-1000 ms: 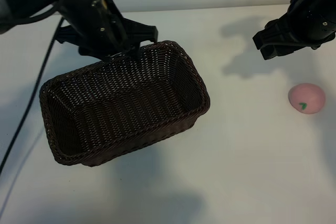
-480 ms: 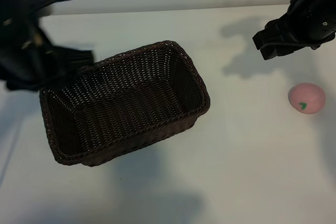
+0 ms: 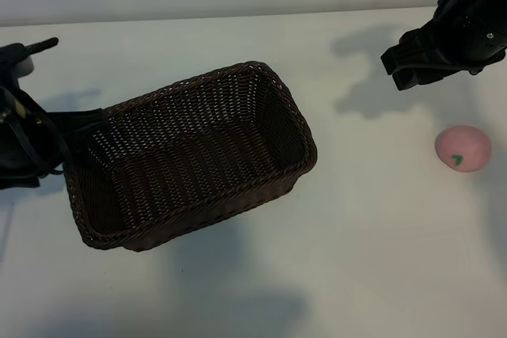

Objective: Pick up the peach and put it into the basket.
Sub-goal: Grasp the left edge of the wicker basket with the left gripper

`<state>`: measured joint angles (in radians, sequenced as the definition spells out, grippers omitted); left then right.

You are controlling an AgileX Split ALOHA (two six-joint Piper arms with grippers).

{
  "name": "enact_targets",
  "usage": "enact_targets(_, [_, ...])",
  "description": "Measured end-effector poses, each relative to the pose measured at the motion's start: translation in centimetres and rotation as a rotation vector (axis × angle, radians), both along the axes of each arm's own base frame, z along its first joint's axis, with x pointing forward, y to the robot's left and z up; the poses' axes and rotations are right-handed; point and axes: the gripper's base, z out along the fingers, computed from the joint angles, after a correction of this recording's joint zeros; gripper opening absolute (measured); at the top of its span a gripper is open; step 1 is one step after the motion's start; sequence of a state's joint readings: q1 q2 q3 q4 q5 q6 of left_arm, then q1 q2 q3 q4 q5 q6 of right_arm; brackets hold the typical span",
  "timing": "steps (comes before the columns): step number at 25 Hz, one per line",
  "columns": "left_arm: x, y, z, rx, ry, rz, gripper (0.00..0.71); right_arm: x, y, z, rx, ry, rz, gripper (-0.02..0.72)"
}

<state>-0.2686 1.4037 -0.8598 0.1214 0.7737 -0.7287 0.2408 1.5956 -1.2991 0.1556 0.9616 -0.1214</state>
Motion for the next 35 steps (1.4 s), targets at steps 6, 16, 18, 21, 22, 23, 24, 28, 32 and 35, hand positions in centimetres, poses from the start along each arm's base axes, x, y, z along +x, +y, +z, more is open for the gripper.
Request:
enact_targets(6, [0.3, 0.3, -1.4, -0.003, 0.02, 0.03, 0.566, 0.0, 0.0, 0.0, 0.0, 0.0, 0.0, 0.548])
enact_targets(16, [2.2, -0.6, -6.0, -0.02, 0.119, 0.037, 0.566, 0.0, 0.0, 0.0, 0.0, 0.001, 0.0, 0.548])
enact_targets(18, [2.4, -0.7, -6.7, -0.023, 0.131, 0.039, 0.566, 0.0, 0.0, 0.0, 0.001, 0.001, 0.0, 0.548])
enact_targets(21, [2.6, -0.9, -7.4, -0.046, 0.13, 0.044, 0.566, 0.0, 0.0, 0.0, 0.001, 0.001, 0.0, 0.548])
enact_targets(22, [2.7, -1.0, -7.5, -0.053, 0.129, 0.043, 0.565, 0.0, 0.0, 0.0, 0.001, 0.001, 0.0, 0.548])
enact_targets(23, [2.8, -1.1, -7.6, -0.059, 0.123, 0.042, 0.561, 0.0, 0.0, 0.0, 0.001, 0.001, 0.0, 0.548])
enact_targets(24, [2.8, -1.1, -7.7, -0.062, 0.121, 0.044, 0.554, 0.0, 0.0, 0.0, 0.001, 0.001, 0.0, 0.548])
enact_targets(28, [2.9, -1.1, -8.1, -0.058, 0.133, 0.039, 0.516, 0.0, 0.0, 0.0, 0.001, 0.001, 0.0, 0.548])
enact_targets(32, [2.9, -1.1, -8.5, -0.055, 0.145, 0.04, 0.444, 0.0, 0.0, 0.0, 0.001, 0.001, 0.0, 0.548])
enact_targets(35, [3.0, -1.1, -8.8, -0.054, 0.155, 0.043, 0.353, 0.0, 0.0, 0.0, 0.001, 0.001, 0.0, 0.548])
